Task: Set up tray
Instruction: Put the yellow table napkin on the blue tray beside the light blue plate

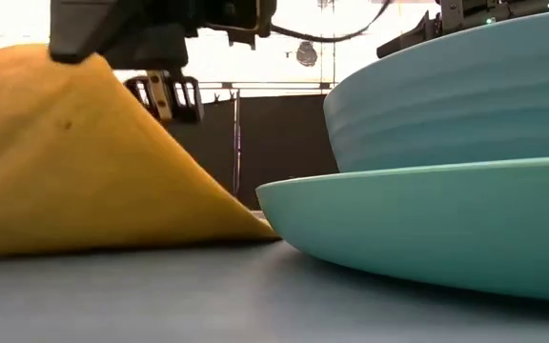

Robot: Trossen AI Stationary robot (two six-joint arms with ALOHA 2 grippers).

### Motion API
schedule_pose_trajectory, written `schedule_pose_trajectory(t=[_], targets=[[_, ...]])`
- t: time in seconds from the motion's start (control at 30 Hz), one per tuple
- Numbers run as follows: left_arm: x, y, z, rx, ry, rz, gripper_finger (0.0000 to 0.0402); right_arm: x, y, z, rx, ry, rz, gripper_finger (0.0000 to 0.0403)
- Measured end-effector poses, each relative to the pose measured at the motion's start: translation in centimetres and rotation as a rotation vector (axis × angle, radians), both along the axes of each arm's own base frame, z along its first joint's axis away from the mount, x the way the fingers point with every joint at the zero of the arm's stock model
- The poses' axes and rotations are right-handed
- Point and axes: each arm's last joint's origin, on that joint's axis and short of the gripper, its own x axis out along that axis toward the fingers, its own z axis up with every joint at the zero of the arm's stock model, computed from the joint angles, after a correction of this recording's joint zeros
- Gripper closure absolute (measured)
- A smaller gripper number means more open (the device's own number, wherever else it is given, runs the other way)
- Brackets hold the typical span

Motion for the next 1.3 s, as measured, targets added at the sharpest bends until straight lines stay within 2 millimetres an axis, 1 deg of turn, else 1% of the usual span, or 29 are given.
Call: schedule_pose_trajectory(t=[0.13, 0.3, 0.47, 0.63, 0.73, 0.8, 0.87, 0.93, 1.0, 1.17, 1.3], targets=[[0.9, -1.0, -1.1, -0.103, -0.034, -0.046, 0.0391, 0.0, 0.0, 0.0, 0.004, -0.001, 0.000, 0.0353], [1.6, -2.0, -1.5, -0.151, -0.111, -0.073, 0.0351, 0.0, 0.0, 0.0, 0.012, -0.005, 0.001, 0.0353], [1.7, -2.0, -1.7, -0.072, -0.159, -0.064, 0.0319, 0.0, 0.0, 0.0, 0.028, -0.010, 0.001, 0.0353], [1.8, -1.8, -1.7, -0.049, -0.181, -0.078, 0.0308, 0.0, 0.0, 0.0, 0.028, -0.010, 0.001, 0.0353], [1.4, -0.9, -1.9, 0.044, -0.146, -0.053, 0.0305, 0.0, 0.0, 0.0, 0.028, -0.010, 0.001, 0.0353], [0.9, -0.3, -2.1, 0.177, -0.123, -0.050, 0.0312, 0.0, 0.0, 0.0, 0.028, -0.010, 0.002, 0.0353], [0.6, 0.1, -2.3, 0.283, -0.125, -0.068, 0.0334, 0.0, 0.0, 0.0, 0.026, -0.009, 0.002, 0.0353], [0.6, 0.4, -2.4, 0.327, -0.137, -0.085, 0.0371, 0.0, 0.0, 0.0, 0.024, -0.009, 0.001, 0.0353], [0.7, 0.6, -2.4, 0.351, -0.156, -0.081, 0.0392, 0.0, 0.0, 0.0, 0.026, -0.010, 0.001, 0.0353], [0.8, 0.7, -2.4, 0.440, -0.203, -0.101, 0.0398, 0.0, 0.0, 0.0, 0.028, -0.010, 0.002, 0.0353], [0.8, 0.6, -2.6, 0.467, -0.201, -0.106, 0.0399, 0.0, 0.0, 0.0, 0.028, -0.010, 0.002, 0.0353]])
